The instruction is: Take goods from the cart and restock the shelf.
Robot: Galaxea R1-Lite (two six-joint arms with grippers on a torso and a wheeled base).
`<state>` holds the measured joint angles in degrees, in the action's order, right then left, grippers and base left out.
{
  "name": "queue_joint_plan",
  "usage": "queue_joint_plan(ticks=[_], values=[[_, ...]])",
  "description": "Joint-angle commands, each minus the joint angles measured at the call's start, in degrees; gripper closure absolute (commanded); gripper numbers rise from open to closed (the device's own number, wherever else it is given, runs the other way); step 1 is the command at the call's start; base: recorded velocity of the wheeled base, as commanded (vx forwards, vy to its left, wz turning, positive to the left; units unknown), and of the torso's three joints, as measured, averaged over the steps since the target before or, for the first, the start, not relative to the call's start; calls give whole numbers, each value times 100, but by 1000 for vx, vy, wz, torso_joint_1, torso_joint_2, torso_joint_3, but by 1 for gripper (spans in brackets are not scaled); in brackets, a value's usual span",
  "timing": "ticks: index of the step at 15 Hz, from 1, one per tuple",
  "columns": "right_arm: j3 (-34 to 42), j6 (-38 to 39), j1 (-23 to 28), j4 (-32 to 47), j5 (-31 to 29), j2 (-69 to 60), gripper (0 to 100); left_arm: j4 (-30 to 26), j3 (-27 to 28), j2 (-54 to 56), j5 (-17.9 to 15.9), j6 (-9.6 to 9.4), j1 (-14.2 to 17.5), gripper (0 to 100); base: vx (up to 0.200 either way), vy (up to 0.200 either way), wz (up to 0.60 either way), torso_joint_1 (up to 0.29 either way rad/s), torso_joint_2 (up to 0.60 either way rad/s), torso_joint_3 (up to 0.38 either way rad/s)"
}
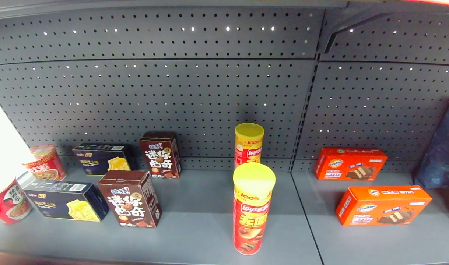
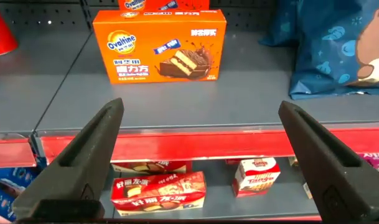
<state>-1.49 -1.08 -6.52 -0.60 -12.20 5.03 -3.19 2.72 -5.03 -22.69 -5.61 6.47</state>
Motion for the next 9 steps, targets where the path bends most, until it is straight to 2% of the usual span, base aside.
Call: queue_joint_plan(ticks=[1,9], values=[[8,-6,2,-2,25,33,0,-6,1,-33,10,7,3,0,0,0,0,0,0,0],[-1,-32,2,-2,174,33,0,-6,-8,-33,10,-19,3,0,0,0,0,0,0,0]])
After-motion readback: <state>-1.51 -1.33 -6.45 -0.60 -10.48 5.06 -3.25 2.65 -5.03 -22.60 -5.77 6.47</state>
